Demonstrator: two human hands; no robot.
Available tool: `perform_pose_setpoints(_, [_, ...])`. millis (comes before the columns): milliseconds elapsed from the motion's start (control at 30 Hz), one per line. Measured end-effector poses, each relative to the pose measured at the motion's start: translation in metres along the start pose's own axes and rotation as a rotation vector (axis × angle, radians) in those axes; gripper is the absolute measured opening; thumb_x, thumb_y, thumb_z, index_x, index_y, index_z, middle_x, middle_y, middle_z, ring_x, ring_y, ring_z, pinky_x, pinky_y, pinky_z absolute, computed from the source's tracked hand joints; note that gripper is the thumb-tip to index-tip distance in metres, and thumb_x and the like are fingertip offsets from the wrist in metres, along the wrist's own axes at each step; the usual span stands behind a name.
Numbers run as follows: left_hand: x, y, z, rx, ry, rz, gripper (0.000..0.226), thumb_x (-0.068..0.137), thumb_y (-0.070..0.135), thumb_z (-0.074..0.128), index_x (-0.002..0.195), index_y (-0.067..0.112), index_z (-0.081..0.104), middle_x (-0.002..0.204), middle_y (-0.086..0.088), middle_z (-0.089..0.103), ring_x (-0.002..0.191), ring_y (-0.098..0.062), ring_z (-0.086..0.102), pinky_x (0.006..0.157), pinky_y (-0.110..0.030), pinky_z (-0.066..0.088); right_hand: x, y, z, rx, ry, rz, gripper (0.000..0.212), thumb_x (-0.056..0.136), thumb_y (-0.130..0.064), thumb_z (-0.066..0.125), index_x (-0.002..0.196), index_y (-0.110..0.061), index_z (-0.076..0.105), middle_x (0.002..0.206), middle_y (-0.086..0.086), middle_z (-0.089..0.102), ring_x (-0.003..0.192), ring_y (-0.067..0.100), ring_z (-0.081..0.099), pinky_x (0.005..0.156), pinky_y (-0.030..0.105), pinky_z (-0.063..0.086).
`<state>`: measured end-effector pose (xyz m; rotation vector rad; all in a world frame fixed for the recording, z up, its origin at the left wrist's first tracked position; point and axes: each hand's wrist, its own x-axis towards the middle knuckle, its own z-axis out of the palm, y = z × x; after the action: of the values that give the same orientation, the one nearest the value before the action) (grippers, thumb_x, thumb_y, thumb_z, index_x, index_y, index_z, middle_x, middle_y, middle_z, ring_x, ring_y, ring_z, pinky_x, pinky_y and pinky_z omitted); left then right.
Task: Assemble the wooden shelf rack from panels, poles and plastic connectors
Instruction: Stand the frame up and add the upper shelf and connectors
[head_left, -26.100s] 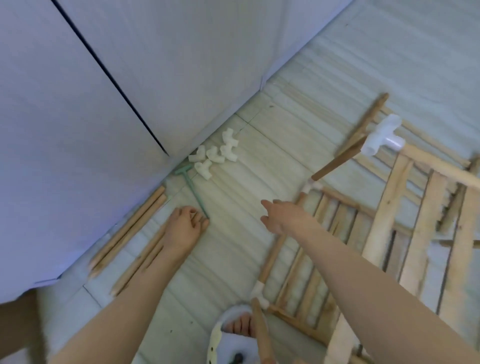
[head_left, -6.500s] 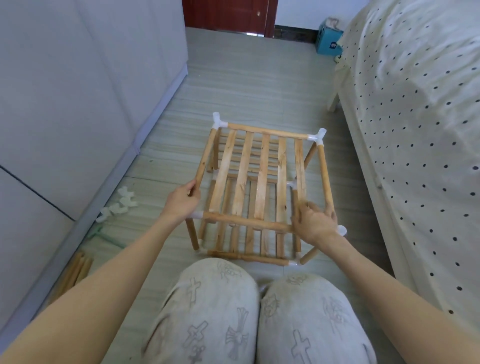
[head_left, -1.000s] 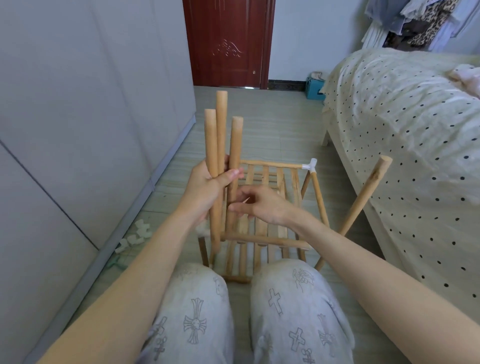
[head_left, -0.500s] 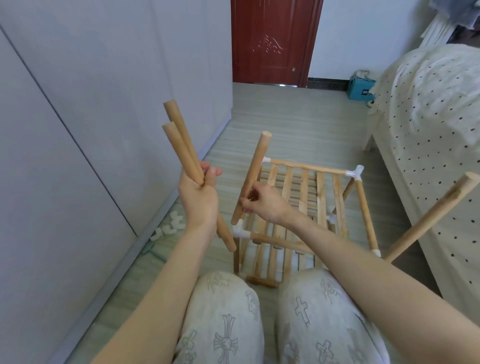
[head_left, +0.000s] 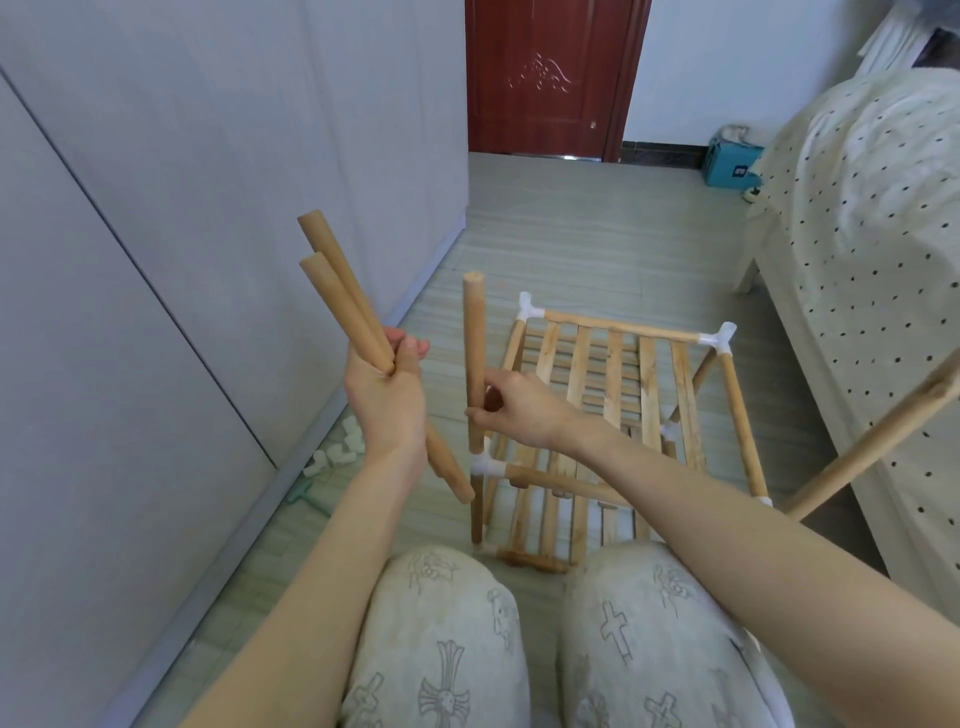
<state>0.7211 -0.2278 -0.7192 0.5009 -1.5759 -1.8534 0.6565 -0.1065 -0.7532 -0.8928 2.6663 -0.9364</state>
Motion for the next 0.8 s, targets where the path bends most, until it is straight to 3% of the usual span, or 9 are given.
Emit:
perform_pose_setpoints(133, [-0.001, 0.000, 0.003, -0.002, 0.008, 0.002, 0.022, 0.093, 0.003, 0.051, 0.082, 0.022, 0.049, 0.078, 0.003, 0.063, 0.077, -0.004, 0.065, 0.091, -0.034, 0.050, 0.005, -0.003, 0.000, 0.029, -0.056, 0.011, 0.012, 0.089, -0.019, 0.060, 0.087, -0.011, 0.052, 0.079, 0.004, 0.065, 0.075, 0.019, 0.064, 0.069, 0.029, 0.051])
perform_pose_setpoints(267, [0.000, 0.003, 0.003, 0.006, 0.033, -0.010, 0.023, 0.093, 0.003, 0.051, 0.081, 0.022, 0.049, 0.075, 0.006, 0.061, 0.077, -0.005, 0.065, 0.090, -0.034, 0.050, 0.001, 0.001, -0.006, 0.060, -0.125, 0.032, 0.010, 0.091, -0.021, 0.059, 0.091, -0.015, 0.051, 0.074, -0.004, 0.060, 0.075, 0.016, 0.061, 0.068, 0.023, 0.046])
perform_pose_setpoints(367, [0.001, 0.002, 0.001, 0.012, 0.004, -0.021, 0.023, 0.093, 0.003, 0.050, 0.082, 0.022, 0.049, 0.075, 0.005, 0.062, 0.075, -0.004, 0.064, 0.081, -0.028, 0.050, -0.011, 0.004, -0.011, 0.093, -0.169, 0.049, 0.011, 0.091, -0.019, 0.060, 0.097, -0.012, 0.054, 0.087, 0.004, 0.066, 0.079, 0.015, 0.063, 0.074, 0.030, 0.053])
perform_pose_setpoints(433, [0.003, 0.002, 0.000, 0.027, -0.064, -0.035, 0.022, 0.093, 0.003, 0.050, 0.083, 0.022, 0.049, 0.076, 0.003, 0.063, 0.074, -0.005, 0.064, 0.070, -0.023, 0.048, -0.028, 0.010, -0.018, 0.154, -0.184, 0.067, 0.008, 0.090, -0.018, 0.061, 0.091, -0.022, 0.054, 0.087, 0.003, 0.067, 0.075, 0.008, 0.064, 0.070, 0.023, 0.052])
perform_pose_setpoints(533, [0.002, -0.003, 0.002, 0.058, -0.156, -0.040, 0.022, 0.093, 0.003, 0.050, 0.084, 0.022, 0.050, 0.075, 0.003, 0.063, 0.067, -0.001, 0.063, 0.063, -0.018, 0.046, -0.070, 0.028, -0.035, 0.286, -0.183, 0.135, 0.017, 0.086, -0.014, 0.065, 0.077, -0.025, 0.055, 0.065, -0.011, 0.063, 0.058, -0.005, 0.058, 0.057, 0.009, 0.042])
perform_pose_setpoints(600, [0.000, -0.007, 0.006, 0.059, -0.206, -0.046, 0.022, 0.094, 0.003, 0.050, 0.084, 0.022, 0.051, 0.072, 0.005, 0.063, 0.063, 0.002, 0.063, 0.059, -0.015, 0.047, -0.106, 0.048, -0.043, 0.337, -0.123, 0.205, 0.008, 0.083, -0.008, 0.066, 0.078, -0.010, 0.061, 0.067, -0.003, 0.067, 0.061, 0.000, 0.059, 0.061, 0.013, 0.045])
perform_pose_setpoints(667, [-0.003, -0.010, 0.013, 0.066, -0.265, -0.057, 0.021, 0.094, 0.004, 0.050, 0.083, 0.022, 0.051, 0.071, 0.006, 0.063, 0.063, 0.002, 0.063, 0.057, -0.014, 0.047, -0.142, 0.068, -0.050, 0.361, -0.003, 0.265, 0.007, 0.082, -0.004, 0.065, 0.084, 0.002, 0.061, 0.086, 0.013, 0.070, 0.077, 0.016, 0.066, 0.077, 0.026, 0.053])
perform_pose_setpoints(733, [-0.007, -0.012, 0.023, 0.075, -0.309, -0.072, 0.022, 0.094, 0.004, 0.050, 0.083, 0.022, 0.050, 0.073, 0.003, 0.063, 0.062, 0.000, 0.062, 0.057, -0.015, 0.047, -0.170, 0.082, -0.055, 0.376, 0.118, 0.311, 0.005, 0.081, -0.001, 0.063, 0.085, 0.001, 0.061, 0.092, 0.015, 0.069, 0.089, 0.022, 0.067, 0.088, 0.034, 0.052])
perform_pose_setpoints(800, [-0.013, -0.014, 0.034, 0.081, -0.361, -0.093, 0.022, 0.094, 0.003, 0.049, 0.083, 0.022, 0.050, 0.074, 0.000, 0.061, 0.062, -0.003, 0.061, 0.058, -0.016, 0.048, -0.188, 0.087, -0.057, 0.417, 0.253, 0.360, 0.004, 0.083, 0.000, 0.060, 0.087, -0.001, 0.059, 0.090, 0.011, 0.069, 0.090, 0.021, 0.066, 0.089, 0.034, 0.052])
